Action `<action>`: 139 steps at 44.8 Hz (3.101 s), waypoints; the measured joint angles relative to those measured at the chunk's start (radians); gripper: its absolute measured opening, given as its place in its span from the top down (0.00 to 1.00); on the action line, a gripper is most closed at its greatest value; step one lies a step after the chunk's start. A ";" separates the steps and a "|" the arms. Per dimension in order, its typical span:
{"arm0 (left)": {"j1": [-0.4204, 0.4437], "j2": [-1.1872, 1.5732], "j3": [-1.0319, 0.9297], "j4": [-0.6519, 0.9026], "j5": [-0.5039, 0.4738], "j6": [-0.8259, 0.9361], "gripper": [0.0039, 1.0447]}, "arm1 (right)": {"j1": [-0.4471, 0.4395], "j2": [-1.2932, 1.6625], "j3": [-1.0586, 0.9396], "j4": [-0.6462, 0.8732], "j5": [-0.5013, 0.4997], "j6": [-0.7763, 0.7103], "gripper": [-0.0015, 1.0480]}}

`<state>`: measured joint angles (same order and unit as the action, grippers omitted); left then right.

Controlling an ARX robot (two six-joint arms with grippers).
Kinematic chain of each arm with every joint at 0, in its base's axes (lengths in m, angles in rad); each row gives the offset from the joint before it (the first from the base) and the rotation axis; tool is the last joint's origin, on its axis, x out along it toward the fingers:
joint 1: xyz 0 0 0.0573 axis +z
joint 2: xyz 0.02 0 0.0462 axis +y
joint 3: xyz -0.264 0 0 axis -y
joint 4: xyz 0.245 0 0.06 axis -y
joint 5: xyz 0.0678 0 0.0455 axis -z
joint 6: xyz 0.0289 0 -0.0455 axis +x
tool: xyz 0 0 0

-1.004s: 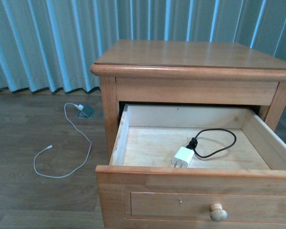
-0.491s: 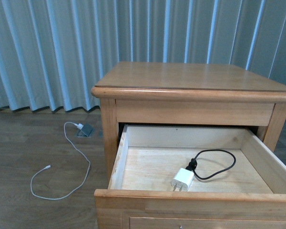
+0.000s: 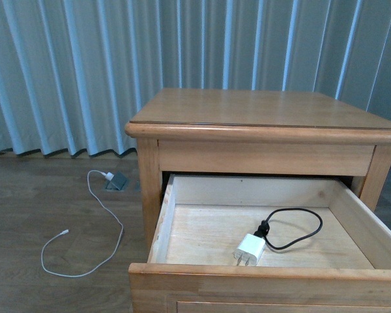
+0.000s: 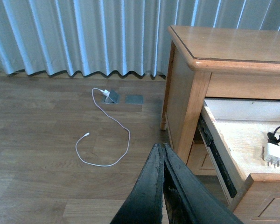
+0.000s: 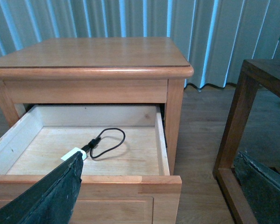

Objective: Put charger into drawer

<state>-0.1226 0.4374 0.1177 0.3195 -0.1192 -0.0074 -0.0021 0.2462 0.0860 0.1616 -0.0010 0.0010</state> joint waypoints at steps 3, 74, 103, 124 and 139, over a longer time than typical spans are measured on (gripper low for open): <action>0.024 -0.018 -0.010 -0.008 0.036 0.000 0.96 | 0.000 0.000 0.000 0.000 0.000 0.000 0.08; 0.120 -0.433 -0.106 -0.319 0.117 0.000 0.09 | 0.109 0.327 0.151 -0.390 -0.120 0.130 0.08; 0.120 -0.433 -0.106 -0.319 0.117 0.003 0.06 | 0.353 1.056 0.343 -0.045 0.071 0.348 0.08; 0.120 -0.433 -0.106 -0.319 0.117 0.003 0.06 | 0.355 1.466 0.589 0.141 0.164 0.365 0.08; 0.120 -0.433 -0.106 -0.319 0.117 0.003 0.06 | 0.326 1.690 0.823 0.284 0.150 0.360 0.08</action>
<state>-0.0025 0.0044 0.0120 0.0006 -0.0021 -0.0044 0.3237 1.9362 0.9089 0.4458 0.1490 0.3614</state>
